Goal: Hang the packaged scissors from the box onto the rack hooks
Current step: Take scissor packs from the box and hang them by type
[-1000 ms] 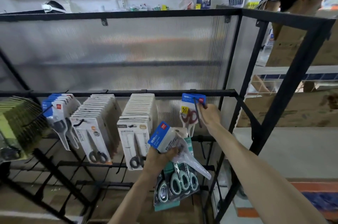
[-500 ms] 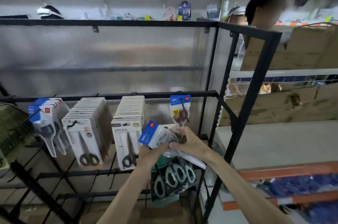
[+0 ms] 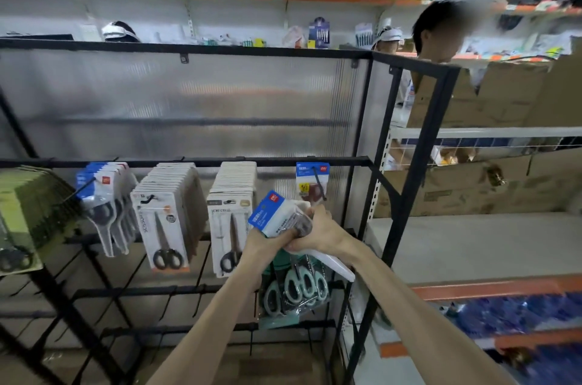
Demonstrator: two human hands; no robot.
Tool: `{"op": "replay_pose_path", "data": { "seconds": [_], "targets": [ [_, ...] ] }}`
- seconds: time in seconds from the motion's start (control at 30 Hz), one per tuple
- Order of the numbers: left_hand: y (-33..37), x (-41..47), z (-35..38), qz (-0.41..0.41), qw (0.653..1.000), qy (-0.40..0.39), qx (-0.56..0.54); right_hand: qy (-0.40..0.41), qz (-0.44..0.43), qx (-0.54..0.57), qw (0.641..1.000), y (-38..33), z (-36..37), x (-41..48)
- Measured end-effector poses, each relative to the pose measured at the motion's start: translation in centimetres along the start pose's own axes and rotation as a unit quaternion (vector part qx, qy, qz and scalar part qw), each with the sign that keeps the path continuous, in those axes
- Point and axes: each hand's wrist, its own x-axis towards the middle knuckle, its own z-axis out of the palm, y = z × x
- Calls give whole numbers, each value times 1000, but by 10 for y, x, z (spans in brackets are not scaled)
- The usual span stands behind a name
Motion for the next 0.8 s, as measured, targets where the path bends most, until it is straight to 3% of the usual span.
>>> {"op": "replay_pose_path", "data": {
  "seconds": [0.07,0.13,0.2,0.33,0.53,0.67,0.8],
  "targets": [
    [2,-6,-5,-12,1000,-9,-11,1,-25,32,999,0,1,0],
    [1,-8,-12,-41,999,-2,-32,70,-19,53,996,6,1,2],
    [-1,-11,-18,-47,998,3,-44,135,15,146,980,9,-1,0],
    [0,-15,-22,-47,997,8,-60,147,43,257,954,14,-1,-4],
    [-6,-20,-26,-47,997,10,-58,180,38,315,931,17,0,-22],
    [-5,-23,-25,-43,997,5,-62,236,57,270,932,23,-4,-34],
    [-5,-25,-23,-58,996,6,-71,195,71,301,931,20,-11,-42]
  ]
}}
